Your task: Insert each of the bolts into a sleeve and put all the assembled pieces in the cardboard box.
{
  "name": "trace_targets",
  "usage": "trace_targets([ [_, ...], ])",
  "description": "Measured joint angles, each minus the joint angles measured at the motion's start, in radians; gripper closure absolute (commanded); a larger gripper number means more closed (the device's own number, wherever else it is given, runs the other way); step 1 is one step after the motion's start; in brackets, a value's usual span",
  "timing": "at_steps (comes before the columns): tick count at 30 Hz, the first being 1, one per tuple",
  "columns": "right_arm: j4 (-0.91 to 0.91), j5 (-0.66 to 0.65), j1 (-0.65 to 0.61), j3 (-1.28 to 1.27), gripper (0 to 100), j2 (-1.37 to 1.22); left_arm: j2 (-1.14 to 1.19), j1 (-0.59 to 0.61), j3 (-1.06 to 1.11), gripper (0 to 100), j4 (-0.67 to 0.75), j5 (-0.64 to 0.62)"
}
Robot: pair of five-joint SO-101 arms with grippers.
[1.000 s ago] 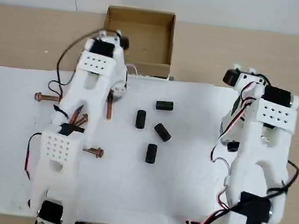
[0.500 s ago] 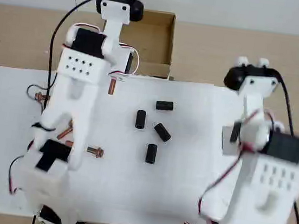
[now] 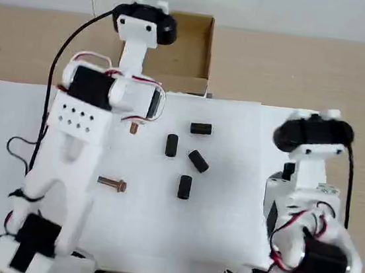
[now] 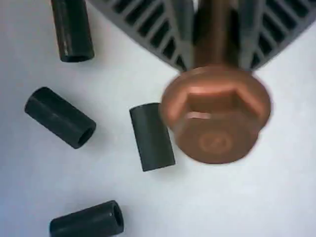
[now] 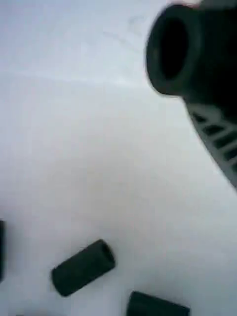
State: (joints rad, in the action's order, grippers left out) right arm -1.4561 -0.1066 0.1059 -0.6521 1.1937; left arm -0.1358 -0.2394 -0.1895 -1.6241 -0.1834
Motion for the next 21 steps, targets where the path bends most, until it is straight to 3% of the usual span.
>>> trace_targets([
  [9, 0.181, 0.169, -0.265, -0.272, 99.5, 0.184, -0.259, 0.000, 0.397, 100, 0.282, -0.003],
  [21, 0.457, 0.204, -0.489, -0.537, 99.5, 0.330, -0.743, 0.000, 0.959, 100, 0.652, -0.035],
])
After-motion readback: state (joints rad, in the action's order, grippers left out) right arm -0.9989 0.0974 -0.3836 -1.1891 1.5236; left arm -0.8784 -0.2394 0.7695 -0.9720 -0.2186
